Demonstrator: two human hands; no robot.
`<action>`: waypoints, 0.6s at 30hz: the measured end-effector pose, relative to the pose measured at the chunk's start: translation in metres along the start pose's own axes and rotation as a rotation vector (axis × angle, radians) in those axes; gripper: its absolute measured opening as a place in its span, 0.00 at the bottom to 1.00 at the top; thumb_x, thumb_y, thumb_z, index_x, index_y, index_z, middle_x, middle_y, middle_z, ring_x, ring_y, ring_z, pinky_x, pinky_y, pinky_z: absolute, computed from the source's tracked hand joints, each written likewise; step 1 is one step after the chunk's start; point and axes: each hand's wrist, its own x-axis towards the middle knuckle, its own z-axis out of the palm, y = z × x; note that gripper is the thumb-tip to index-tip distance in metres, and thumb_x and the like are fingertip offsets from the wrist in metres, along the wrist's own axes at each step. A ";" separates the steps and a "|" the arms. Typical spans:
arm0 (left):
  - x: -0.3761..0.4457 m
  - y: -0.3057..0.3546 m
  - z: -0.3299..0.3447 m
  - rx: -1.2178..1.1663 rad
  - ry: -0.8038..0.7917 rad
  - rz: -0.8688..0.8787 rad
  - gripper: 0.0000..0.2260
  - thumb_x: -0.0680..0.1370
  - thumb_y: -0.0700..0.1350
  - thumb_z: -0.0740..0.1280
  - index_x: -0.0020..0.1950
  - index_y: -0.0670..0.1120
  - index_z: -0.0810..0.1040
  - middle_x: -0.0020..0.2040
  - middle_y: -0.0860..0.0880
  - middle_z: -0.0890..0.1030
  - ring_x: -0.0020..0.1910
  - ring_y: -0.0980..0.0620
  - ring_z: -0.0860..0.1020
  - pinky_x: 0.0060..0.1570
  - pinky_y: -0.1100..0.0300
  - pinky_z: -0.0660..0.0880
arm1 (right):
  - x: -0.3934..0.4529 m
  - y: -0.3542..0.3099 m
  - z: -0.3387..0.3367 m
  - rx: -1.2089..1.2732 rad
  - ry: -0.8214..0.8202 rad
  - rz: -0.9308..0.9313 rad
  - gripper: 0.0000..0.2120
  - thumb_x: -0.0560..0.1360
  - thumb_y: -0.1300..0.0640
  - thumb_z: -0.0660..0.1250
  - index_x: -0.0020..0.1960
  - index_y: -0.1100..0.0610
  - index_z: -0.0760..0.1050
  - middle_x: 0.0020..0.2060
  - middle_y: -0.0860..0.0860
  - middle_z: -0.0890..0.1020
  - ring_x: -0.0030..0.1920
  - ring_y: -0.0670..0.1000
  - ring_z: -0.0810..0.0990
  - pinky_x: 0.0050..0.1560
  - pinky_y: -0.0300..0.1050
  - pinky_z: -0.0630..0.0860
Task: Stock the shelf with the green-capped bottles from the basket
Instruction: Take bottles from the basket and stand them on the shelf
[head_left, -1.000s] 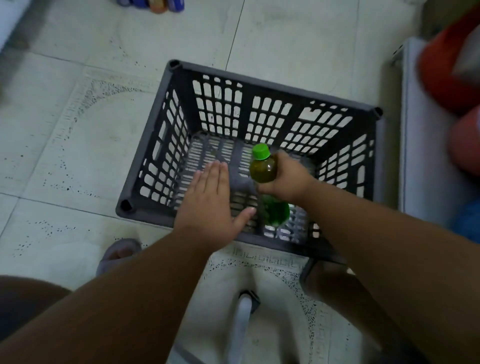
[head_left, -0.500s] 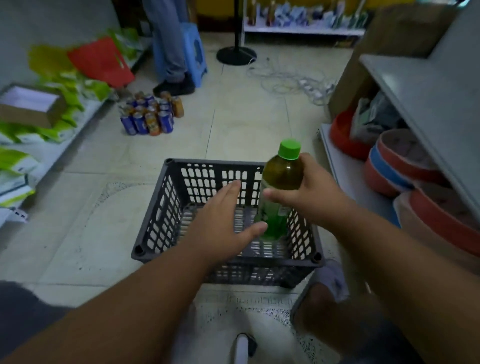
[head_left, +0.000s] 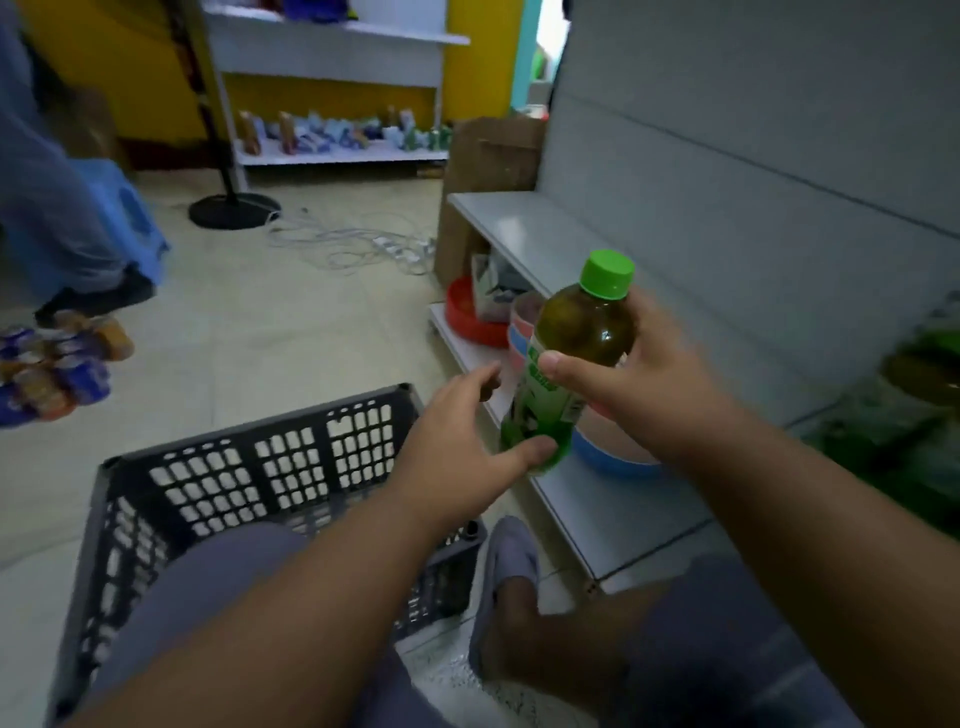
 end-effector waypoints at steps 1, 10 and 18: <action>0.003 0.008 0.008 -0.009 -0.034 0.026 0.37 0.69 0.57 0.77 0.74 0.56 0.66 0.68 0.58 0.72 0.66 0.60 0.70 0.67 0.57 0.69 | -0.010 -0.002 -0.013 -0.011 0.044 0.017 0.33 0.63 0.43 0.80 0.64 0.50 0.73 0.54 0.45 0.82 0.54 0.42 0.82 0.52 0.41 0.79; -0.001 0.079 0.103 -0.086 -0.360 0.258 0.40 0.69 0.57 0.77 0.77 0.53 0.64 0.69 0.58 0.73 0.66 0.60 0.70 0.64 0.59 0.70 | -0.111 0.004 -0.106 -0.097 0.469 0.194 0.37 0.57 0.37 0.78 0.62 0.48 0.73 0.53 0.45 0.83 0.54 0.45 0.83 0.55 0.50 0.81; -0.012 0.126 0.194 -0.120 -0.617 0.384 0.39 0.69 0.57 0.78 0.75 0.53 0.66 0.65 0.59 0.72 0.66 0.60 0.70 0.62 0.61 0.68 | -0.181 0.027 -0.160 -0.181 0.728 0.343 0.32 0.64 0.46 0.80 0.64 0.49 0.72 0.53 0.44 0.83 0.54 0.42 0.82 0.57 0.47 0.80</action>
